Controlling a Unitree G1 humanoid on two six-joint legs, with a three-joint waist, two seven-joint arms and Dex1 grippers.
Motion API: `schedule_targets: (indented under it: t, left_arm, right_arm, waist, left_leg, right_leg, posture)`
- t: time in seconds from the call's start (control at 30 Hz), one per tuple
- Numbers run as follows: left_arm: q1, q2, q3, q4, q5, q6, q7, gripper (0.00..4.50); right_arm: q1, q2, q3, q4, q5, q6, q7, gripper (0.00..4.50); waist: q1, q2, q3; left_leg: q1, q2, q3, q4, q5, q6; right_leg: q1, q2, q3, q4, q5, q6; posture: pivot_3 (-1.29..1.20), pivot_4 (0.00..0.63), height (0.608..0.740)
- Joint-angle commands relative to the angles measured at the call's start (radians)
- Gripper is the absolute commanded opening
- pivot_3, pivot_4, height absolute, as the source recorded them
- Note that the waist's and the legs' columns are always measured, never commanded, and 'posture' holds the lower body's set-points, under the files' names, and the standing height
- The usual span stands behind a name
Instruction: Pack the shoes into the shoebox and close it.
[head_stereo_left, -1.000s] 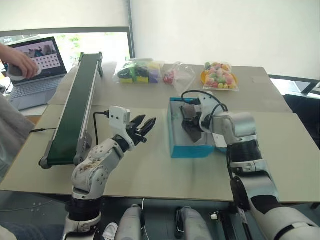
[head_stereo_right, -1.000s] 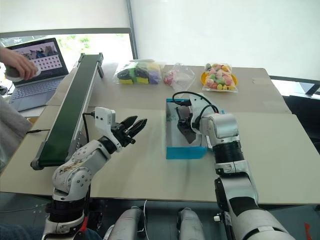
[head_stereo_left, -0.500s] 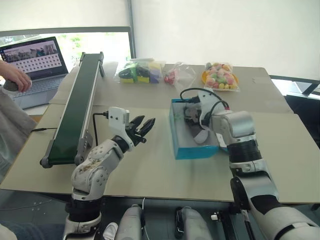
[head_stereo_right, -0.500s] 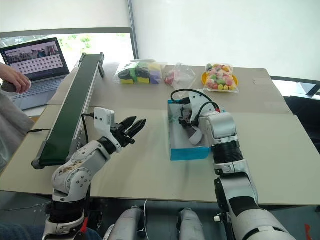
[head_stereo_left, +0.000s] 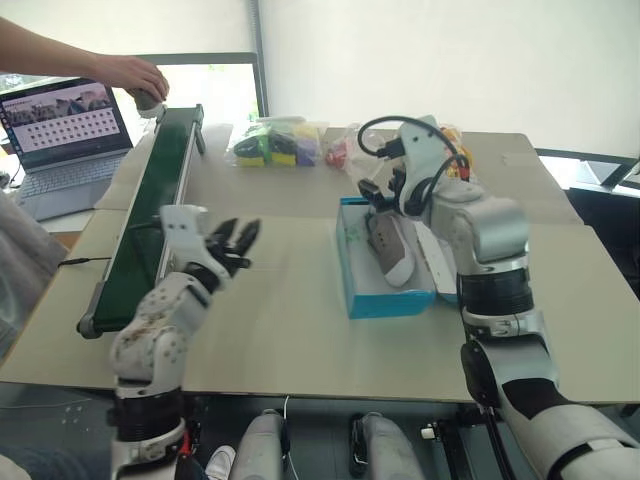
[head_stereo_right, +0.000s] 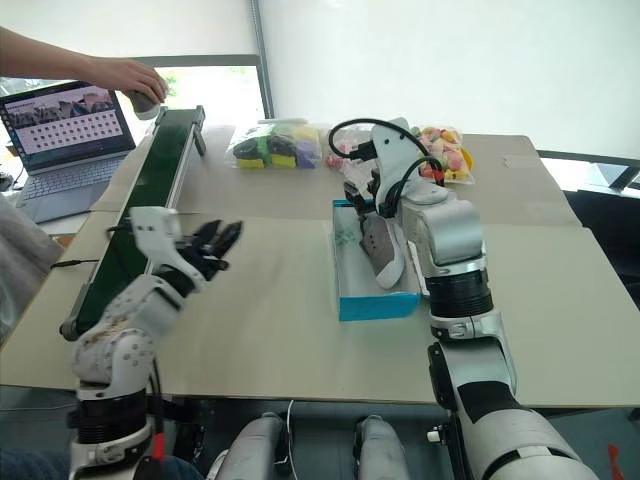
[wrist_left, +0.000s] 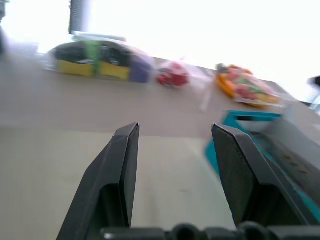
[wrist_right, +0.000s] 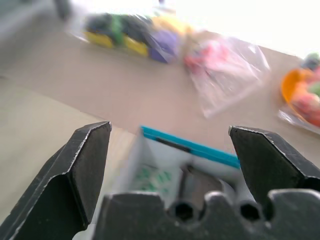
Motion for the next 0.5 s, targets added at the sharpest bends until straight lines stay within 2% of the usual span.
schedule_targets:
  t: [0.03, 0.13, 0.23, 0.33, 0.43, 0.47, 0.5]
  left_arm:
    - [0.03, 0.037, 0.074, 0.009, 0.039, -0.042, 0.037, 2.44]
    - [0.05, 0.048, 0.137, 0.021, 0.031, -0.042, 0.064, 2.44]
    - [0.075, 0.065, 0.152, 0.029, 0.047, -0.038, 0.07, 2.44]
    - [0.099, 0.069, 0.157, 0.025, 0.043, -0.038, 0.067, 3.11]
    - [0.119, 0.07, 0.158, 0.019, 0.045, -0.032, 0.073, 4.25]
    - [0.125, 0.072, 0.157, 0.017, 0.048, -0.024, 0.078, 4.46]
    - [0.131, 0.074, 0.154, 0.016, 0.049, -0.014, 0.083, 4.46]
  right_arm:
    - [0.114, -0.035, 0.045, -0.157, 0.073, -0.106, 0.161, 4.47]
    - [0.225, -0.071, 0.105, -0.201, 0.076, -0.169, 0.251, 4.47]
    - [0.284, -0.052, 0.122, -0.192, 0.086, -0.22, 0.275, 4.47]
    - [0.33, -0.082, 0.198, -0.143, 0.023, -0.303, 0.316, 4.5]
    - [0.346, -0.106, 0.254, -0.108, -0.042, -0.382, 0.331, 4.5]
    - [0.343, -0.096, 0.248, -0.105, -0.041, -0.389, 0.324, 4.5]
    - [0.338, -0.091, 0.248, -0.102, -0.047, -0.398, 0.319, 4.5]
  waist:
    - [0.001, 0.0, 0.0]
    - [0.01, -0.001, 0.0]
    - [0.012, -0.001, 0.0]
    - [0.013, -0.001, 0.0]
    - [0.014, -0.002, -0.001]
    - [0.013, -0.002, 0.0]
    - [0.013, -0.002, 0.0]
  left_leg:
    - [0.0, 0.0, 0.0, 0.0, 0.0, 0.0]
    - [0.0, -0.001, 0.0, 0.0, -0.001, -0.002]
    - [0.0, -0.001, 0.001, 0.001, -0.003, -0.005]
    - [0.001, 0.0, 0.001, 0.001, -0.003, -0.005]
    - [0.001, 0.0, 0.001, 0.001, -0.003, -0.005]
    - [0.001, 0.0, 0.001, 0.0, -0.003, -0.005]
    - [0.001, 0.0, 0.002, 0.0, -0.003, -0.005]
  right_leg:
    - [0.0, 0.0, 0.0, -0.001, 0.0, 0.0]
    - [0.001, -0.002, 0.0, -0.001, 0.0, 0.001]
    - [0.001, -0.003, 0.0, -0.001, 0.0, 0.001]
    - [0.0, -0.003, 0.0, -0.001, -0.003, -0.005]
    - [0.001, -0.003, -0.001, -0.001, -0.004, -0.007]
    - [0.0, -0.003, -0.001, -0.001, -0.004, -0.007]
    - [0.0, -0.004, 0.0, -0.001, -0.004, -0.007]
  posture:
    - [0.0, 0.15, 0.701]
    - [0.0, 0.15, 0.701]
    - [0.0, 0.15, 0.701]
    - [0.0, 0.15, 0.701]
    - [0.0, 0.15, 0.701]
    - [0.0, 0.15, 0.701]
    - [0.0, 0.15, 0.701]
